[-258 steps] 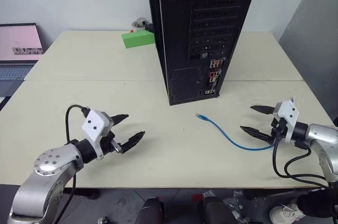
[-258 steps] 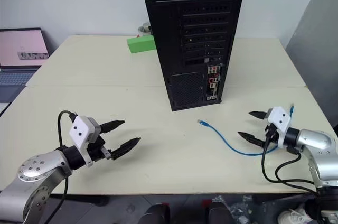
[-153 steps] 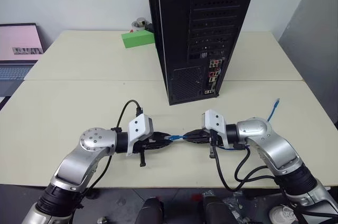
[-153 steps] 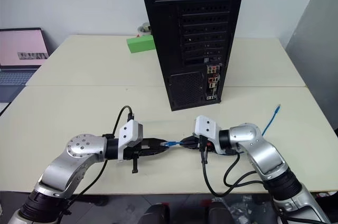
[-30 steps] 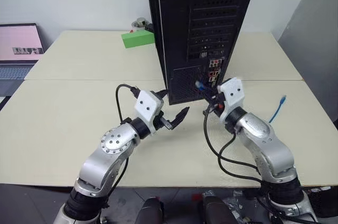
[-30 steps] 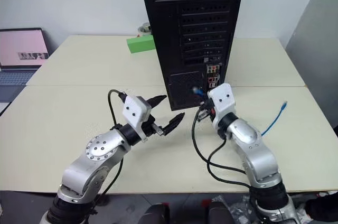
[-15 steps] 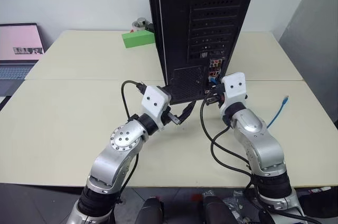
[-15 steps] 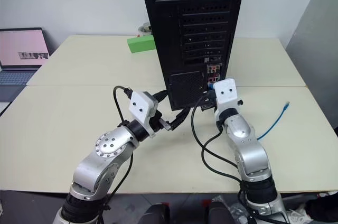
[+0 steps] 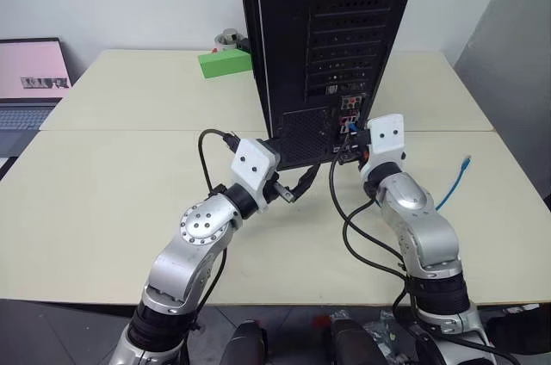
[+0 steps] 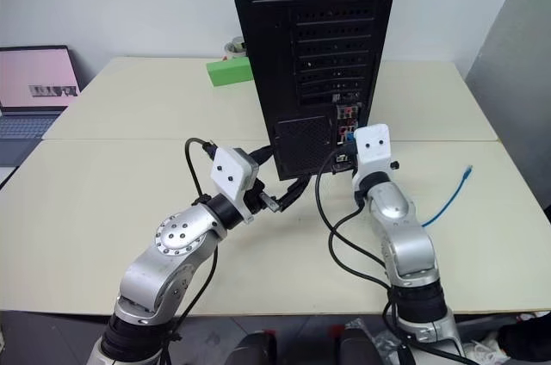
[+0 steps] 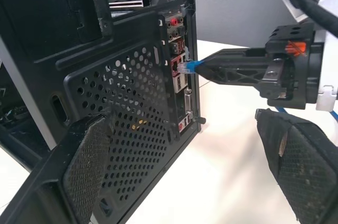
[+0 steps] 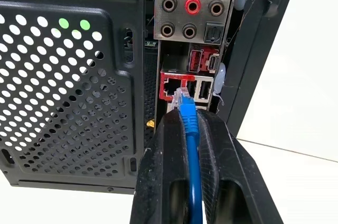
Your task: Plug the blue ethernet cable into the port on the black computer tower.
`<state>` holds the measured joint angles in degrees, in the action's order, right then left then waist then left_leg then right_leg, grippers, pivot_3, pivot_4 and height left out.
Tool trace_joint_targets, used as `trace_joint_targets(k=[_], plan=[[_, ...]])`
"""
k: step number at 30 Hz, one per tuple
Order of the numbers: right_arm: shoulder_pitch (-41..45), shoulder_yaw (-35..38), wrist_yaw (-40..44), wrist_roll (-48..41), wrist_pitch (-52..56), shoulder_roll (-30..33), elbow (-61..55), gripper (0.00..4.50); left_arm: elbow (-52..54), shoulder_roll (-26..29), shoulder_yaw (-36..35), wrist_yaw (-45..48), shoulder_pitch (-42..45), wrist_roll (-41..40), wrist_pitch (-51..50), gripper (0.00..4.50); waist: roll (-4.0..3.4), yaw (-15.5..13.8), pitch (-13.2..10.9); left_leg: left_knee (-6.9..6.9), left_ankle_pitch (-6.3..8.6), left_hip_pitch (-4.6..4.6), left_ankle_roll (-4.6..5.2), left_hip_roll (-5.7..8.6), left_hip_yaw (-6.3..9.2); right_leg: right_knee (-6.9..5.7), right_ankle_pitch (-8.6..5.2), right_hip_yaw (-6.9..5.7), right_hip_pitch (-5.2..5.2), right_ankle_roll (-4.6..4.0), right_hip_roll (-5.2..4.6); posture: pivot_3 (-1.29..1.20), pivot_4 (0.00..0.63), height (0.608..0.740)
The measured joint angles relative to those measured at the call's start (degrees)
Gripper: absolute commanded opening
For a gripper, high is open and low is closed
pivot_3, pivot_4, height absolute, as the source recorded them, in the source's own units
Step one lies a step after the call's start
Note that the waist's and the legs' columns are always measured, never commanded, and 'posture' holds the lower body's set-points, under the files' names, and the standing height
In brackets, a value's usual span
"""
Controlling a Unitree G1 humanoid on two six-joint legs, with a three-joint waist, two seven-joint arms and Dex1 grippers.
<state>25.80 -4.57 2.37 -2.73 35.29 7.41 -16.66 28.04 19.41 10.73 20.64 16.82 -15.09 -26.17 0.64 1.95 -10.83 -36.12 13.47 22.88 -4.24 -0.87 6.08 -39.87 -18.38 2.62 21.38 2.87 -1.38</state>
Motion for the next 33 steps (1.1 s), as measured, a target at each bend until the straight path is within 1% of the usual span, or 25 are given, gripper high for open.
trace_joint_targets(k=[17,33], plan=[[0.67,0.7,0.2,-0.69,0.44,-1.32,0.38,0.01,-0.04,-0.09,-1.07,0.22,-0.16,0.16,-0.01,4.5,0.0,0.43,0.0,0.0,0.0,-0.01,0.0,0.0,0.01,-0.02,0.0,0.0,0.01,0.0,0.01,0.0,0.15,0.74],[1.33,0.96,2.19,-0.89,1.52,-2.06,0.37,0.01,-0.04,-0.06,-1.24,0.26,-0.4,0.44,-0.13,4.5,0.0,1.01,0.0,0.03,0.0,-0.01,0.01,-0.01,0.02,-0.02,0.0,0.0,0.02,0.0,0.01,0.0,0.15,0.74]])
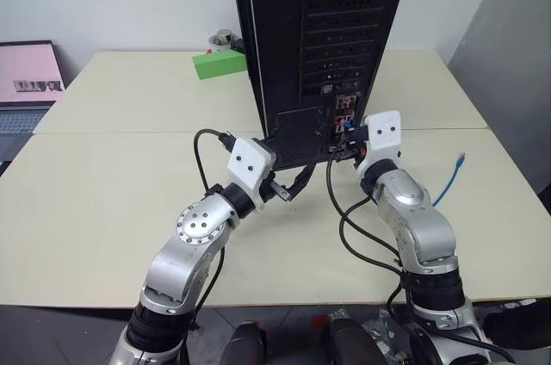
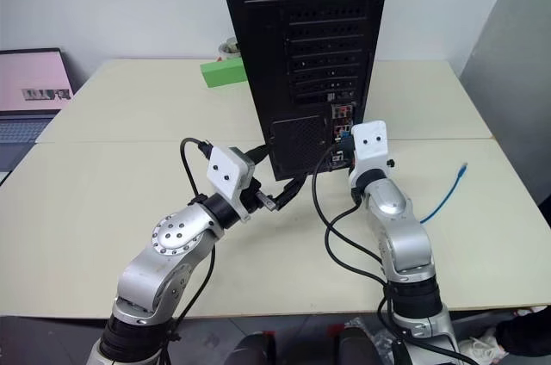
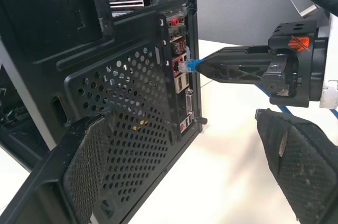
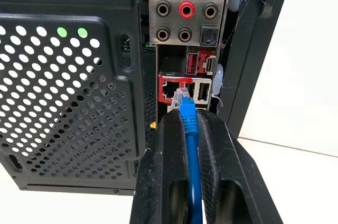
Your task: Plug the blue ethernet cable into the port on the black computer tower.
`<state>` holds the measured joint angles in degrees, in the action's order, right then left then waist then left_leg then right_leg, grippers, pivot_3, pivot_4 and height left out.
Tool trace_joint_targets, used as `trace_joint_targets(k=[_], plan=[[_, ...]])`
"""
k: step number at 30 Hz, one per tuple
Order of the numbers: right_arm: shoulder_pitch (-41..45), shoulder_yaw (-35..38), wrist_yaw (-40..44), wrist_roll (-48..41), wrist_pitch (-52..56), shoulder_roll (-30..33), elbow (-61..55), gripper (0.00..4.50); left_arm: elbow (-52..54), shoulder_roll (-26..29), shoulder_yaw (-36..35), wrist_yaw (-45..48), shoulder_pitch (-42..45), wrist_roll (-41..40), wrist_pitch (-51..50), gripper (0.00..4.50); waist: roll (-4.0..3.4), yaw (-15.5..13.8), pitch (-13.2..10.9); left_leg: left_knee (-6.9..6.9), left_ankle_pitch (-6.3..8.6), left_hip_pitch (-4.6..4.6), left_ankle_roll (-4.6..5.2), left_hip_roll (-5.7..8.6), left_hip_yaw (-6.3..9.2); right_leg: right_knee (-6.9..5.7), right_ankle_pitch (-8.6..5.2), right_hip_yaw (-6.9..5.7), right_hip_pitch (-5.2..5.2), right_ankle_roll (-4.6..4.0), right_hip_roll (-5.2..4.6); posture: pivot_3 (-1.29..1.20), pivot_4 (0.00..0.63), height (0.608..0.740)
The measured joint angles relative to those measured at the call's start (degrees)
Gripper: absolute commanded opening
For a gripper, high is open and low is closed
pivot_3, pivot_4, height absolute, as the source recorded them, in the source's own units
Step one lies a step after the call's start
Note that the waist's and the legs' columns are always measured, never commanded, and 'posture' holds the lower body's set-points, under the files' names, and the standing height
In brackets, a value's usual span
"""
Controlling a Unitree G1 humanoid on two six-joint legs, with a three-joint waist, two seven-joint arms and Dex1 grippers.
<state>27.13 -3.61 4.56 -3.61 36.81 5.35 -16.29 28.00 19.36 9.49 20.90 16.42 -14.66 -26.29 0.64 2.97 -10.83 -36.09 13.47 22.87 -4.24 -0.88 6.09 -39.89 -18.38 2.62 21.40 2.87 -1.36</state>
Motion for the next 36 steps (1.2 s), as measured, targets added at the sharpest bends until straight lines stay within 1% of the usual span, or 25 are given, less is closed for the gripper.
trace_joint_targets(k=[8,23,31,36], plan=[[0.09,-0.51,1.21,0.08,0.1,0.33,-0.5,0.01,0.0,0.08,-0.38,0.04,-0.13,0.02,0.0,4.5,0.0,-0.01,0.0,0.01,0.0,0.01,0.0,0.0,0.0,0.01,0.0,0.0,0.0,0.0,0.0,0.0,0.15,0.74],[0.09,0.04,-1.61,0.24,1.43,-1.69,-1.32,0.01,0.0,0.09,-0.89,0.84,-0.33,0.25,0.0,4.5,0.0,-0.06,0.0,0.01,0.0,0.01,0.0,0.01,0.01,0.01,0.0,-0.01,-0.01,0.0,-0.01,0.0,0.15,0.74],[0.08,0.75,-4.4,0.21,1.86,-4.37,-1.14,0.01,-0.52,0.09,-1.02,1.03,-0.33,0.55,0.0,4.5,0.0,-0.06,0.0,0.02,0.0,0.01,0.0,0.01,0.0,0.03,0.0,0.0,0.01,0.0,-0.01,0.0,0.15,0.74],[0.08,1.34,-4.74,-0.09,1.81,-6.03,-1.05,0.01,-0.53,0.09,-1.04,1.07,-0.33,0.58,0.02,4.5,0.0,-0.04,0.0,0.02,0.0,0.01,0.0,0.0,0.0,0.02,0.0,0.0,0.01,0.0,-0.01,0.0,0.15,0.74]])
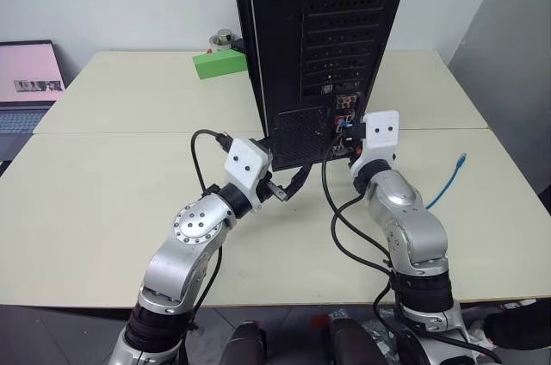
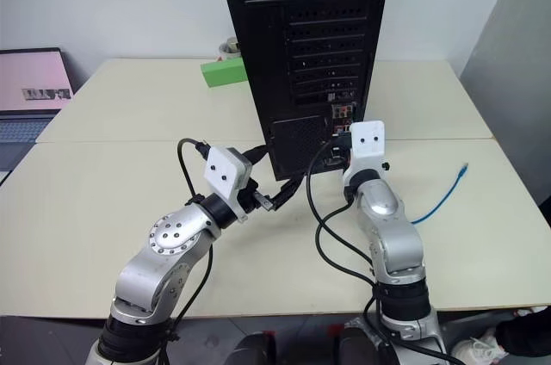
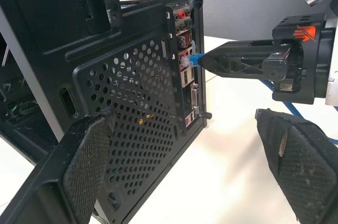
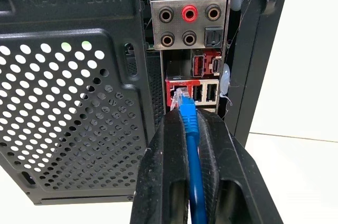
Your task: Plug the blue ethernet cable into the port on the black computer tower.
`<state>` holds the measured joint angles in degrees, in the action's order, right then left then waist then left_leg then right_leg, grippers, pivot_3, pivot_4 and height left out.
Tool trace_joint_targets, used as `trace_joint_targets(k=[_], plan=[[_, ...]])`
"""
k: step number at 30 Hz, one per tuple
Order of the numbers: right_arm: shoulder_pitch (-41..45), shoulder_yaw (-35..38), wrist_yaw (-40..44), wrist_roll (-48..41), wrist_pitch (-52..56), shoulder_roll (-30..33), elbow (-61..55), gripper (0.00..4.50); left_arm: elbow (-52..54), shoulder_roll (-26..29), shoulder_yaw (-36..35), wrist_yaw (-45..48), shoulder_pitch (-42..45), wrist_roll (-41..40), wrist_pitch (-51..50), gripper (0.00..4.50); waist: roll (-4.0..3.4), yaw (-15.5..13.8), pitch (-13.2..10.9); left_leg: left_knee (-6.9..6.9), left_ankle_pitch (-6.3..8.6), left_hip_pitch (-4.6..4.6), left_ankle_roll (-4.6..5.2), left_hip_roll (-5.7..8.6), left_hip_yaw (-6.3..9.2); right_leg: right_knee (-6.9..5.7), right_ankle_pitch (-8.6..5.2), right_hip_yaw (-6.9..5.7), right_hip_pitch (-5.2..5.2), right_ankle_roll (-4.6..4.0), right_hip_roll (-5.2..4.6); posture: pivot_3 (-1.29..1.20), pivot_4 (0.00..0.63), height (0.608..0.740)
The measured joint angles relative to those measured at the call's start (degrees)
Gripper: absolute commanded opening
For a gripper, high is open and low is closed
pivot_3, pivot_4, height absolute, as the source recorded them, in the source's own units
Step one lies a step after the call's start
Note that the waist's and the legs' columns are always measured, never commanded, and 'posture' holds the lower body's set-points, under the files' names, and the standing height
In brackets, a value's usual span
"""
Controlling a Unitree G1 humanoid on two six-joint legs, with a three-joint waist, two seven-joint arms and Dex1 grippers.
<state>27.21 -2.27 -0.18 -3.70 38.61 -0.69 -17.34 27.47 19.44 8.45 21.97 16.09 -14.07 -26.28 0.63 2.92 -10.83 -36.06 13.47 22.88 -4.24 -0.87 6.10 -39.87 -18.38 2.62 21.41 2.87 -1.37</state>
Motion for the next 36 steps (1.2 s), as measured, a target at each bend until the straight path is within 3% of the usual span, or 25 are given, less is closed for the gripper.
trace_joint_targets(k=[15,24,36], plan=[[1.06,4.67,-2.45,-4.79,0.21,-7.24,1.04,0.0,-0.02,-0.08,-0.45,0.1,-0.01,0.01,0.06,4.5,-0.01,0.34,0.0,0.0,0.0,-0.02,0.0,-0.02,0.0,-0.04,0.0,0.01,0.02,0.0,0.01,0.0,0.15,0.74],[1.49,2.87,-2.06,-3.79,0.87,-5.4,1.1,0.0,-0.01,-0.07,-0.43,1.29,-0.63,-0.17,0.2,4.5,-0.01,0.5,-0.01,0.01,-0.01,-0.03,0.01,-0.03,-0.02,-0.04,0.0,0.04,0.04,0.0,0.03,0.0,0.15,0.74],[1.23,-2.7,-3.24,3.33,-7.18,-3.93,6.29,0.0,-0.01,-0.07,-0.43,1.38,-0.64,-0.04,0.47,4.5,-0.01,1.0,-0.01,0.01,-0.02,-0.08,0.03,-0.09,-0.01,-0.05,0.04,0.07,0.04,-0.06,0.11,0.0,0.15,0.74]])
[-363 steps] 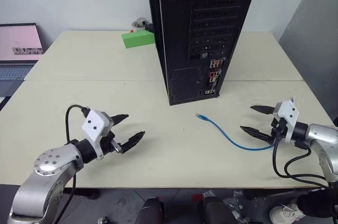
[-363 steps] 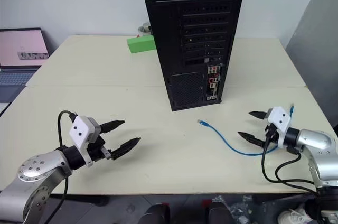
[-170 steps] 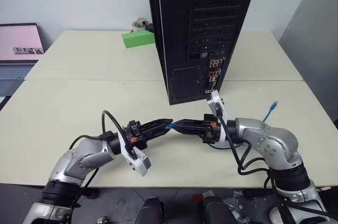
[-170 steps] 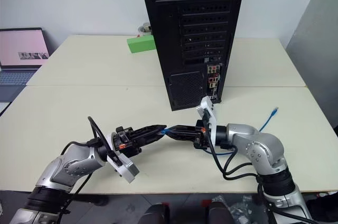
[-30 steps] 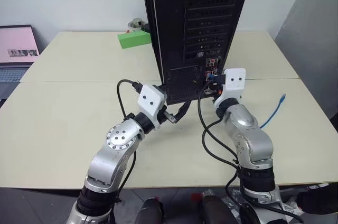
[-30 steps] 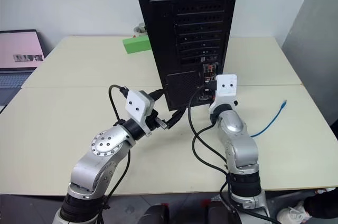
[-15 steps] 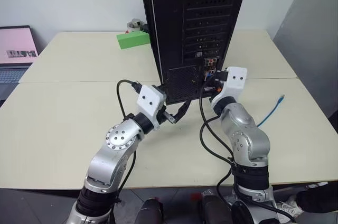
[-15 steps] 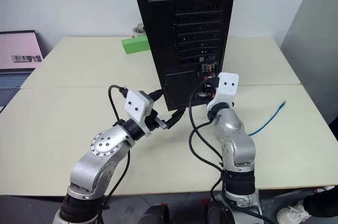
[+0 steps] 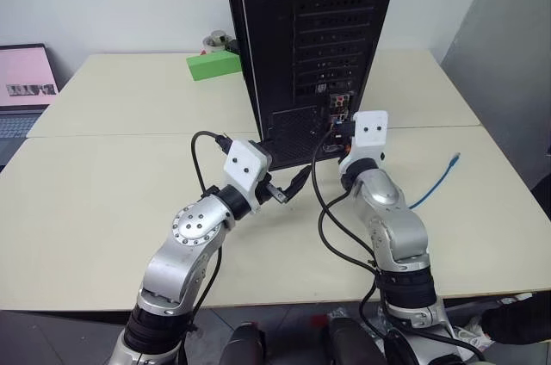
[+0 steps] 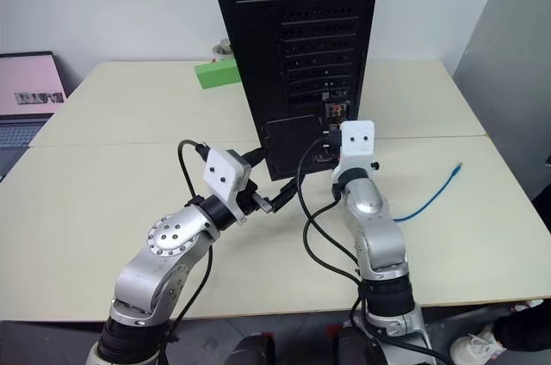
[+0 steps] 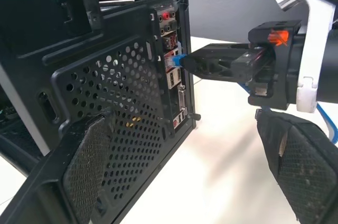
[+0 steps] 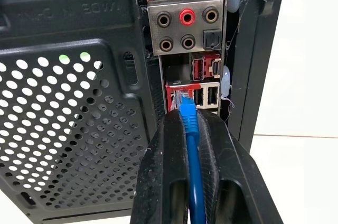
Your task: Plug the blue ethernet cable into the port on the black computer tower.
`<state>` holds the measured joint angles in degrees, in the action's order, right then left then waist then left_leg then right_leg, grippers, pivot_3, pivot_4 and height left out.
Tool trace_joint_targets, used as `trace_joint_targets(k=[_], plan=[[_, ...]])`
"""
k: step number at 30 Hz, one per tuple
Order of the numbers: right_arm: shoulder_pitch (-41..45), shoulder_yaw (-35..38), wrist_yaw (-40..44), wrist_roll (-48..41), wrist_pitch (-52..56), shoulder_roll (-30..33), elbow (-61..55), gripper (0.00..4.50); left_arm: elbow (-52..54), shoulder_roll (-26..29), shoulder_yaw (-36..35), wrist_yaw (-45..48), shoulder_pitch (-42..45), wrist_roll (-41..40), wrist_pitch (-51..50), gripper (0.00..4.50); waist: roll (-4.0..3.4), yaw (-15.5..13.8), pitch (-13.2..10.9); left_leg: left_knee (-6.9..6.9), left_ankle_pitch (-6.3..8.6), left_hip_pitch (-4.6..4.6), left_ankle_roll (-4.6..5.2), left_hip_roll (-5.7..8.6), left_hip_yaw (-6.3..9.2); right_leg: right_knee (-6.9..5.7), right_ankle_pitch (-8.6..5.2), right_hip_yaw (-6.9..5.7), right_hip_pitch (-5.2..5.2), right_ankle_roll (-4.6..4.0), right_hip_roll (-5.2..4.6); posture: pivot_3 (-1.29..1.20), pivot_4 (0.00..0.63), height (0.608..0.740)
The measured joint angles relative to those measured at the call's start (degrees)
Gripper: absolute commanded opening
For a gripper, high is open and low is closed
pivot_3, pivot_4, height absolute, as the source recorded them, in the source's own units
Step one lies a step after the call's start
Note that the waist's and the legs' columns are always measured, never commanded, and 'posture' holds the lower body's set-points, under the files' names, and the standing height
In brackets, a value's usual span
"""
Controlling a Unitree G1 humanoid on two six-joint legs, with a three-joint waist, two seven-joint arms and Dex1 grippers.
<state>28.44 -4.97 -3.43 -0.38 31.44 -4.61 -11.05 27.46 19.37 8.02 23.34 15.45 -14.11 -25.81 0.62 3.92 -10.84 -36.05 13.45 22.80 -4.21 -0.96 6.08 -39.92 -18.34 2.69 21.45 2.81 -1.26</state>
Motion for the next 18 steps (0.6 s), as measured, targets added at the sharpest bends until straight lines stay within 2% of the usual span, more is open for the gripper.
trace_joint_targets(k=[18], plan=[[3.93,-0.93,0.05,2.01,-2.77,-0.8,6.96,0.0,0.0,0.05,-0.02,0.88,-0.08,0.13,0.21,4.5,-0.01,1.03,0.0,0.0,-0.03,-0.05,0.03,-0.53,-0.14,0.0,0.18,0.02,0.06,-0.3,0.47,0.0,0.15,0.74]])
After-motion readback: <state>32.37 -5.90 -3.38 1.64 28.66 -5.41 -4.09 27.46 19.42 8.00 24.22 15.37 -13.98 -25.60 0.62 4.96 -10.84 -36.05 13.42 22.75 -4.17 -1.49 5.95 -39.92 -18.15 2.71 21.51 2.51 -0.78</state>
